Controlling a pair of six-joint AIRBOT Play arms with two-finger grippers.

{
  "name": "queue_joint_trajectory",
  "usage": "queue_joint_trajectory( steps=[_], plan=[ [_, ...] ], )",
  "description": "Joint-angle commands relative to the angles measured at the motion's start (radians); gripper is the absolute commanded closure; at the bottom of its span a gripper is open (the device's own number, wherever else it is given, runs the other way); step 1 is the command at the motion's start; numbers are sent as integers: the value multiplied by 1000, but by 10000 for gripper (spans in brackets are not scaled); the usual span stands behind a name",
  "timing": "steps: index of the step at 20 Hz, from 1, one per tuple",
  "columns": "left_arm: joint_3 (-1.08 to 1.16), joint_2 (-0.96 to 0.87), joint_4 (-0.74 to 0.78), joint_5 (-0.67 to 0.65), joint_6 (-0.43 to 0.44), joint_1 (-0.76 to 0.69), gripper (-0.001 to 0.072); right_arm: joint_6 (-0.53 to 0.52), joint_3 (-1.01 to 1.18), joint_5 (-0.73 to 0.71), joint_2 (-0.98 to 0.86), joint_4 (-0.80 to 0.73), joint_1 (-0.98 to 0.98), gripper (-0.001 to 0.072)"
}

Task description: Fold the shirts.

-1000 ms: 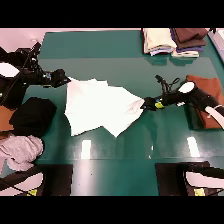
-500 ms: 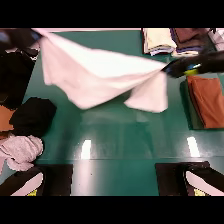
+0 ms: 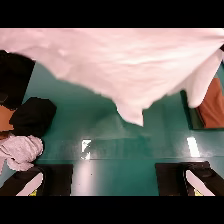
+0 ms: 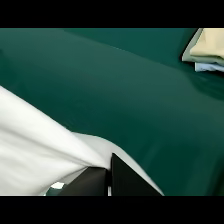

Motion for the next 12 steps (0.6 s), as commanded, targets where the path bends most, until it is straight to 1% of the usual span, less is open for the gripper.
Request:
queue_joint_trajectory(
  steps=[1, 4, 6, 7, 10, 11, 12],
  plan=[
    [-6, -77, 6, -35, -1, 1, 687, 53, 22, 83, -66, -16, -8, 695],
    [-65, -236, 6, -96, -9, 1, 687, 60, 22, 139, -238, -16, -8, 695],
    [-103, -365, 5, -137, -13, 1, 687, 60, 22, 162, -394, -15, -8, 695],
    [-120, -431, 5, -161, -31, 1, 687, 60, 22, 166, -469, -12, -8, 694],
    [-164, -625, 6, -185, -30, -2, 686, 59, 23, 116, -682, -10, -8, 685],
    [-171, -674, 7, -181, -31, -2, 676, 59, 23, 81, -729, -10, -9, 492],
    [-171, -712, 7, -181, -44, 4, 377, 60, 24, 42, -765, -7, -20, 242]
  ],
)
